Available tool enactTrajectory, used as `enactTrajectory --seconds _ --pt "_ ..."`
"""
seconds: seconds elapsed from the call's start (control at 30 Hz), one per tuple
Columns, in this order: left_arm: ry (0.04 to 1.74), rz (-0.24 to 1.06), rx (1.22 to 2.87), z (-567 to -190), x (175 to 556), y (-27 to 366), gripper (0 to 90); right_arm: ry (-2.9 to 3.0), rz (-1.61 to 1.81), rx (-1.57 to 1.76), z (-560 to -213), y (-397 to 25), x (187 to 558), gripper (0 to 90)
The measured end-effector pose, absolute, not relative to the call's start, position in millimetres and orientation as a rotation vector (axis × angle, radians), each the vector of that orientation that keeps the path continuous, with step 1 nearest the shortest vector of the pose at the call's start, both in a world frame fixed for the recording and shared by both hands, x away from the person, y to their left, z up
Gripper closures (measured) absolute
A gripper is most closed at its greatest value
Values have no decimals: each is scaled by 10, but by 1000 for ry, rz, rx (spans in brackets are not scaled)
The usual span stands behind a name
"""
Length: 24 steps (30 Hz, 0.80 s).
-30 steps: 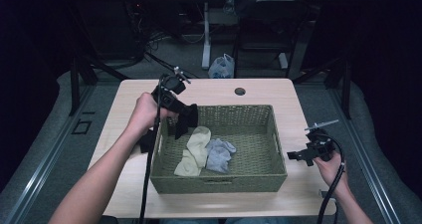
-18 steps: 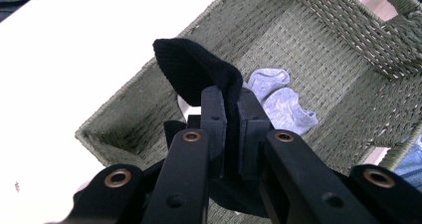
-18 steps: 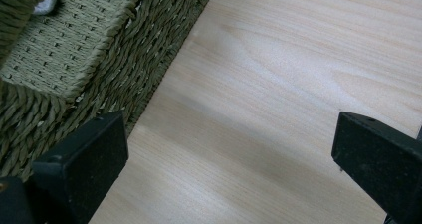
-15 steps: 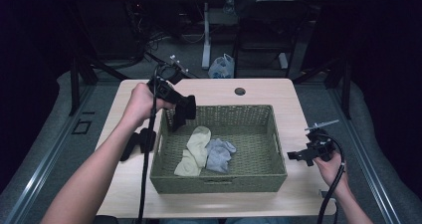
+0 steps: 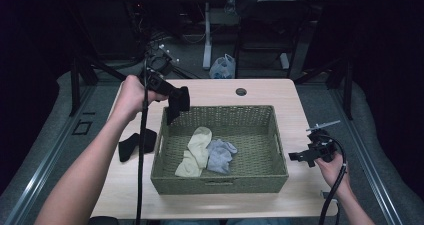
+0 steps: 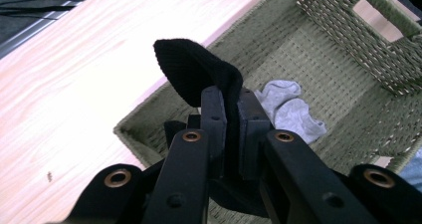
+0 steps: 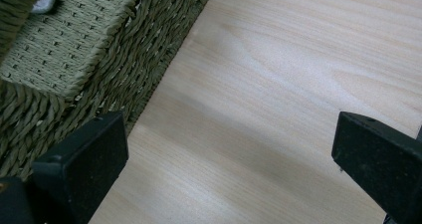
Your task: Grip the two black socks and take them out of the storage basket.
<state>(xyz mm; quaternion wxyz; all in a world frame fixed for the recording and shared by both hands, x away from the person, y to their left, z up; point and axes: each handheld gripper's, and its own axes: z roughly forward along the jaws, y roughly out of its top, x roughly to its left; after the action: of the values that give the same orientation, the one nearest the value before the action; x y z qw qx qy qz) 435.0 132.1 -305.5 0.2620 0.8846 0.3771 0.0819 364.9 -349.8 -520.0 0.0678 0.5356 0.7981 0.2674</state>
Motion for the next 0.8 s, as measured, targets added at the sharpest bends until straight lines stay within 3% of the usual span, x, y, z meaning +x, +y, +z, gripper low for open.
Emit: enactTrajectory --seconds 0.8 --pt "1204 294 2285 -2919 4350 2009 849 2428 796 1602 -5197 -3499 3651 6"
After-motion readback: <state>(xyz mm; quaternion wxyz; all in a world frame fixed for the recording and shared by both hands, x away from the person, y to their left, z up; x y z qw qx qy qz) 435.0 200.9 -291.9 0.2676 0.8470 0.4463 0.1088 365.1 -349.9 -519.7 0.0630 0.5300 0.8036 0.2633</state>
